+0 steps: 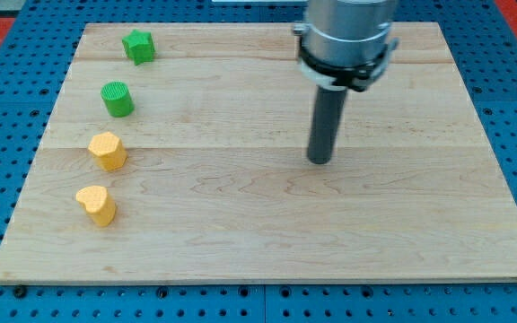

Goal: Push the green star into the blue cube

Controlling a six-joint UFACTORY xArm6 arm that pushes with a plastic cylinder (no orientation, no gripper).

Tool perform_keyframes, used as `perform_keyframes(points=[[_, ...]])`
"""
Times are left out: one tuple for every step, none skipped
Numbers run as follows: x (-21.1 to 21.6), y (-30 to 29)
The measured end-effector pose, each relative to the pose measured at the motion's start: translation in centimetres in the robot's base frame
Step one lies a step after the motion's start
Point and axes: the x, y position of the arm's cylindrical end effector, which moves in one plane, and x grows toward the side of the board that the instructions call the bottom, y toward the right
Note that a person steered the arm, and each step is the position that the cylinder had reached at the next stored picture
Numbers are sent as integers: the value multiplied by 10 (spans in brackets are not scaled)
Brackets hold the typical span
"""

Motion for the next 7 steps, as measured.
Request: perform_keyframes(points=[[-49,-38],[-115,-65],[-158,-118],[-194,-124],[-181,-150],[-185,-257],[-205,-321]])
